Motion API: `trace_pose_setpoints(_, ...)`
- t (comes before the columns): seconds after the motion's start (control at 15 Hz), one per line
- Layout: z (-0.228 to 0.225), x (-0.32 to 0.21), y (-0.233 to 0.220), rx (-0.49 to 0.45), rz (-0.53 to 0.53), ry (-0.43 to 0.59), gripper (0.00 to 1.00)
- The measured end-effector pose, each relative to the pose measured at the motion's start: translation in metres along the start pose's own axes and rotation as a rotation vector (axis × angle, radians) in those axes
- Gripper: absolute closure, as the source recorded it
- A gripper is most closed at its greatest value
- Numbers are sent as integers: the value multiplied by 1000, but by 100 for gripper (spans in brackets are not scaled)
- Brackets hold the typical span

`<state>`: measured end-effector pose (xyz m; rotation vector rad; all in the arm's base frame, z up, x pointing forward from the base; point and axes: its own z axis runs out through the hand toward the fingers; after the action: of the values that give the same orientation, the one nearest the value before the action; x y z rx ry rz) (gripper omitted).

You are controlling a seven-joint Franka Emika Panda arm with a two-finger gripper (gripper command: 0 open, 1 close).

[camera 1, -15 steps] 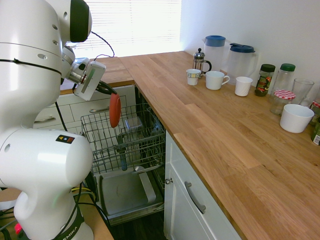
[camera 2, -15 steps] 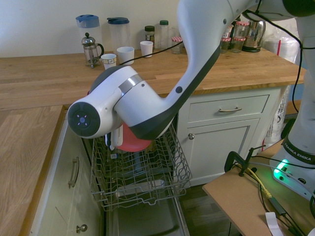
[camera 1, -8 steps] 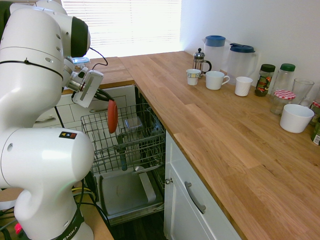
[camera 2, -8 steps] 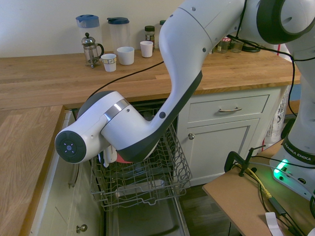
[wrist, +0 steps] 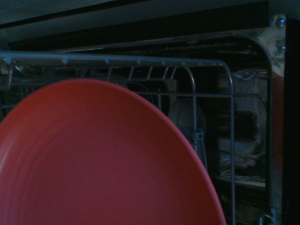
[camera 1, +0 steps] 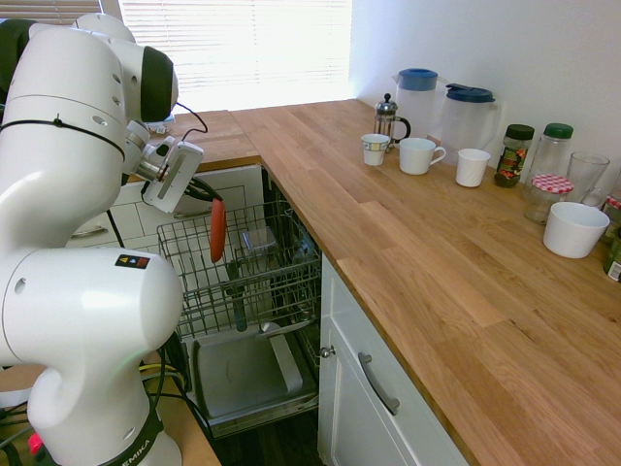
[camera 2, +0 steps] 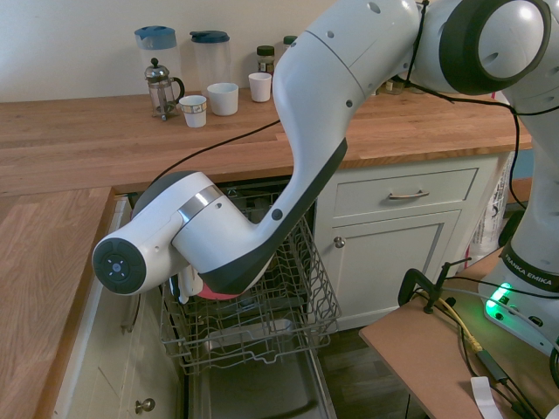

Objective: Put the plate in the dishwasher

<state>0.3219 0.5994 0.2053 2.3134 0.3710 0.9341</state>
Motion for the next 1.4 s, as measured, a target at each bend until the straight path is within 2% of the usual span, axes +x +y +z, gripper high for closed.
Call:
trace_pose_setpoints(0.4,4,-8,-6,14,-5,-29,100)
trace_pose_setpoints(0.8,18,-30,-28,67,15,-83,100)
trace_pose_setpoints(0.87,18,-30,-28,67,22,-87,0)
trace_pose_setpoints(1.4,20,-27,-28,80,73,-122,0)
